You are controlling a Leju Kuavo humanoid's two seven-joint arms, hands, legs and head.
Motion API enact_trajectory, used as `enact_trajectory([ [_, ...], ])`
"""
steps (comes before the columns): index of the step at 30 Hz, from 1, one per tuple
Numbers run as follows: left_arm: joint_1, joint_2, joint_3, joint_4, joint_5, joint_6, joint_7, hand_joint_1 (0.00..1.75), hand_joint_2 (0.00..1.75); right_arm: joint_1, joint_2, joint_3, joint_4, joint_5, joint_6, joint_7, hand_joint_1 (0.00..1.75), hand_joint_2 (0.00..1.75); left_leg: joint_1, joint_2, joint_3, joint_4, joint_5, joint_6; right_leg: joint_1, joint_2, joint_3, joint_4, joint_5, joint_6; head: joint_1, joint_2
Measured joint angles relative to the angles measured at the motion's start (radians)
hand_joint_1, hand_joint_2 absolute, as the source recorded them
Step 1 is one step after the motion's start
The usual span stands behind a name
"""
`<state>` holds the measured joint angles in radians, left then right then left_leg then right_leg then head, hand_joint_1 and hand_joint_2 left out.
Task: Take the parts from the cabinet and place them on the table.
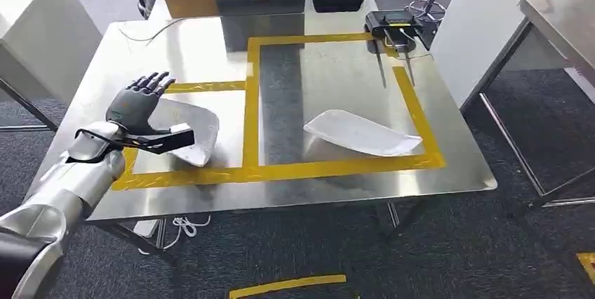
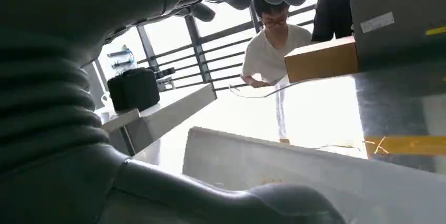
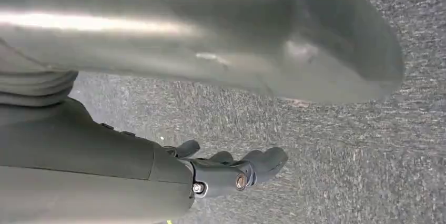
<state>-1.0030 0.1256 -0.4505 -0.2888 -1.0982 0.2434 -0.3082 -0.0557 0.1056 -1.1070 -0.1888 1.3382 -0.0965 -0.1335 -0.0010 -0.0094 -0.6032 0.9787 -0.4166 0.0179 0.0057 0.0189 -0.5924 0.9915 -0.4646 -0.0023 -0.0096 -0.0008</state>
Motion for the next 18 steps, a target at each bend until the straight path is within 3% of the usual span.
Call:
enact_trajectory([
  [1, -0.001, 0.000, 0.000, -0.001, 0.000, 0.002, 0.000, 0.00, 0.00, 0.000, 0.002, 0.000, 0.000, 0.000, 0.000, -0.001, 0.00, 0.00, 0.001, 0.001, 0.006, -0.007, 0.000, 0.003, 0.005, -0.004, -0.008, 0.029, -0.020, 0.005, 0.007, 0.000],
  [2, -0.003, -0.001, 0.000, -0.001, 0.000, 0.002, 0.002, 0.00, 0.00, -0.001, 0.002, 0.000, 0.000, 0.001, 0.000, -0.001, 0.00, 0.00, 0.002, 0.003, 0.010, -0.010, -0.001, 0.004, 0.002, -0.005, -0.039, 0.092, -0.051, 0.009, 0.008, 0.000],
  [4, 0.001, -0.006, 0.000, 0.000, 0.000, 0.002, 0.002, 0.00, 0.00, 0.000, 0.002, 0.000, 0.000, 0.001, 0.000, -0.001, 0.00, 0.00, 0.004, 0.007, 0.013, -0.010, -0.003, 0.006, -0.003, -0.005, -0.134, 0.259, -0.114, 0.013, 0.008, 0.000],
  [5, 0.008, -0.007, 0.000, 0.002, -0.002, 0.002, 0.002, 0.00, 0.00, 0.002, 0.002, 0.000, 0.000, 0.001, 0.000, 0.000, 0.00, 0.00, 0.005, 0.007, 0.016, -0.009, -0.009, 0.005, -0.004, -0.005, -0.167, 0.312, -0.119, 0.013, 0.008, 0.000],
  [6, 0.016, -0.008, 0.000, 0.003, -0.005, 0.003, 0.002, 0.00, 0.00, 0.003, 0.002, 0.000, 0.000, 0.001, 0.000, 0.000, 0.00, 0.00, 0.006, 0.007, 0.023, -0.007, -0.017, 0.003, -0.006, -0.005, -0.178, 0.311, -0.090, 0.014, 0.008, 0.000],
  [7, 0.022, -0.010, 0.000, 0.004, -0.008, 0.005, 0.001, 0.00, 0.00, 0.003, 0.002, 0.000, 0.000, 0.001, 0.000, 0.001, 0.00, 0.00, 0.007, 0.006, 0.030, -0.003, -0.027, 0.000, -0.006, -0.006, -0.167, 0.271, -0.037, 0.013, 0.009, 0.000],
  [9, 0.023, -0.017, 0.000, 0.004, -0.010, 0.006, -0.002, 0.00, 0.00, 0.003, 0.002, 0.000, 0.000, -0.001, 0.000, 0.002, 0.00, 0.00, 0.008, 0.004, 0.042, 0.011, -0.051, -0.008, -0.006, -0.007, -0.119, 0.109, 0.093, 0.007, 0.009, 0.000],
  [10, 0.024, -0.023, 0.000, 0.004, -0.010, 0.007, -0.002, 0.00, 0.00, 0.003, 0.002, 0.000, 0.000, -0.002, 0.000, 0.005, 0.00, 0.00, 0.009, 0.004, 0.041, 0.013, -0.063, -0.015, -0.003, -0.005, -0.102, 0.067, 0.093, -0.004, 0.007, 0.000],
  [11, 0.018, -0.022, 0.000, 0.006, -0.010, 0.007, -0.002, 0.00, 0.00, 0.003, 0.002, 0.000, 0.000, -0.004, -0.001, 0.006, 0.00, 0.00, 0.002, 0.005, 0.042, 0.016, -0.065, -0.023, 0.006, -0.004, -0.072, 0.037, 0.077, -0.012, 0.006, 0.000],
  [12, 0.024, -0.027, 0.000, 0.008, -0.013, 0.007, 0.000, 0.00, 0.00, 0.005, 0.003, 0.000, 0.002, -0.006, -0.002, 0.010, 0.00, 0.00, 0.006, 0.006, 0.038, 0.013, -0.064, -0.027, 0.006, -0.009, -0.060, 0.010, 0.062, -0.025, 0.011, 0.000],
  [14, 0.026, -0.030, 0.000, 0.016, -0.015, 0.001, 0.001, 0.00, 0.00, 0.004, 0.003, 0.000, 0.002, -0.010, -0.002, 0.014, 0.00, 0.00, 0.011, 0.007, 0.024, 0.002, -0.059, -0.035, 0.010, -0.007, -0.074, 0.003, 0.065, -0.027, 0.009, 0.000],
  [15, 0.031, -0.032, 0.000, 0.016, -0.016, 0.001, 0.002, 0.00, 0.00, 0.003, 0.003, 0.000, 0.003, -0.010, -0.003, 0.013, 0.00, 0.00, 0.009, 0.005, 0.017, 0.001, -0.062, -0.042, 0.005, -0.009, -0.072, -0.011, 0.070, -0.035, 0.009, 0.000],
  [16, 0.042, -0.034, 0.000, 0.016, -0.016, 0.002, 0.002, 0.00, 0.00, 0.004, 0.004, 0.000, 0.003, -0.010, -0.002, 0.009, 0.00, 0.00, 0.012, 0.012, 0.005, 0.019, -0.091, -0.060, -0.003, -0.006, -0.064, -0.021, 0.066, -0.039, 0.010, 0.000],
  [18, 0.074, -0.038, 0.000, 0.023, -0.015, 0.008, 0.002, 0.00, 0.00, 0.023, 0.009, -0.001, 0.004, -0.008, -0.002, -0.002, 0.00, 0.00, 0.026, 0.015, 0.003, 0.130, -0.185, -0.109, -0.018, -0.007, -0.035, -0.020, 0.052, -0.049, 0.010, 0.000],
])
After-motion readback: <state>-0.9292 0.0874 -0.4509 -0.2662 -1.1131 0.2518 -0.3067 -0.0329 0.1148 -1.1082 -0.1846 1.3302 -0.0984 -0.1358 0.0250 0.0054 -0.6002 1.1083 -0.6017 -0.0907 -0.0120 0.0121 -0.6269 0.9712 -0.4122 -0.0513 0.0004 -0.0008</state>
